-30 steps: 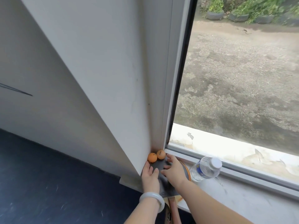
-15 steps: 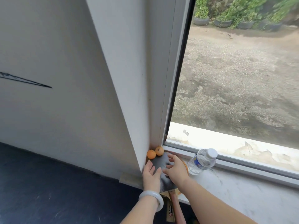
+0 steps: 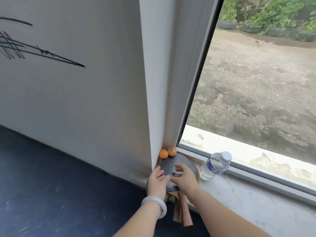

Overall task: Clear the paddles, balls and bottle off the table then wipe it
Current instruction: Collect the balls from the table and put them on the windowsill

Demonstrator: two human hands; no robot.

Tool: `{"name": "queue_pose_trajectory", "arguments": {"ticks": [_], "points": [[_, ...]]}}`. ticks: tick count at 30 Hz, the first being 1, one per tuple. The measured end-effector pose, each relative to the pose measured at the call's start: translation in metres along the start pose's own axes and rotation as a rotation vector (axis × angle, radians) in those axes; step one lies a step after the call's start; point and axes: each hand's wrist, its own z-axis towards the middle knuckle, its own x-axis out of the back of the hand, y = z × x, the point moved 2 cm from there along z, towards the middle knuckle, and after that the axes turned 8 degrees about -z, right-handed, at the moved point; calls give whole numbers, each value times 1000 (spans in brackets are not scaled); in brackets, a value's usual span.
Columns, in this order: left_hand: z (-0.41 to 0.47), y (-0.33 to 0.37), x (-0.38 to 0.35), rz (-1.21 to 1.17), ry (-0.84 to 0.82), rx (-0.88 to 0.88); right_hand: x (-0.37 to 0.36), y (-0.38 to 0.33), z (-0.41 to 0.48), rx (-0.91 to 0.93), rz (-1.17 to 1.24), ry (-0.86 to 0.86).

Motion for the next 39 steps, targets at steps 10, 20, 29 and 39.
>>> {"name": "queue_pose_trajectory", "arguments": {"ticks": [10, 20, 29, 39], "points": [[-52, -22, 15, -108, 285, -78, 2, 0, -23, 194, -216, -242], [-141, -58, 98, -236, 724, -105, -68, -29, -76, 484, -459, -613], [-229, -112, 181, -268, 1002, 3, -147, -58, -152, 641, -613, -871], [-367, -210, 248, -429, 1201, 178, -254, -35, -302, 809, -839, -1087]]}}
